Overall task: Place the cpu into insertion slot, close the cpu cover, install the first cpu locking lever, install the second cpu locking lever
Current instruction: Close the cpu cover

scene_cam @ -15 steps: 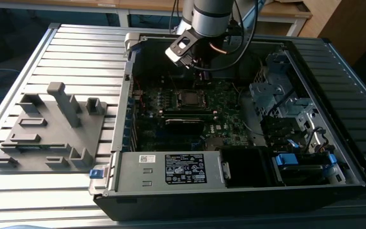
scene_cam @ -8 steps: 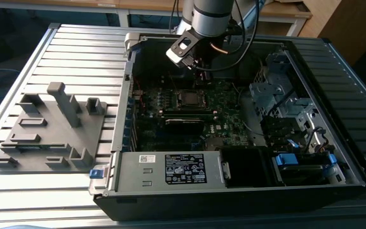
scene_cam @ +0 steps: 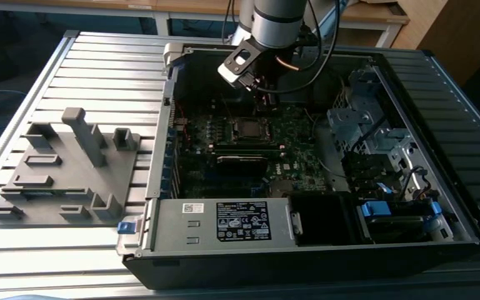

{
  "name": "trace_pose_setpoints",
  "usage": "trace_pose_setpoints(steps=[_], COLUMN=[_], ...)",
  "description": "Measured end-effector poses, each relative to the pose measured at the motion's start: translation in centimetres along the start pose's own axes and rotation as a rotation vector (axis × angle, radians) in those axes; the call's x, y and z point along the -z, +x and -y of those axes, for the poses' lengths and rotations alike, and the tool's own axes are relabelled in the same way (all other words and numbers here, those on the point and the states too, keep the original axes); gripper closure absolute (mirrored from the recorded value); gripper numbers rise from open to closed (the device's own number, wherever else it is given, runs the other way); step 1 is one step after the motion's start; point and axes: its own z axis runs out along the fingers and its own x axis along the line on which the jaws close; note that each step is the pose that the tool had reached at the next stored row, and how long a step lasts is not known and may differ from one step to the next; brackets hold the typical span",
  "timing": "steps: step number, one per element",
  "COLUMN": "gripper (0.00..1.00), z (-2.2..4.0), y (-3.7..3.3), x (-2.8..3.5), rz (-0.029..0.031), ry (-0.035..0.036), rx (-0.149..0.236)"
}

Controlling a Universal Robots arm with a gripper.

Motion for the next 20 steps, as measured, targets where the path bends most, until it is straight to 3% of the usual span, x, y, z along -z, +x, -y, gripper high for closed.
trace_pose_setpoints(steps=[20], gripper=[0.9], z=[0.0], y=[0.0], x=[0.0], rz=[0.0], ry=[0.0001], rx=[0.013])
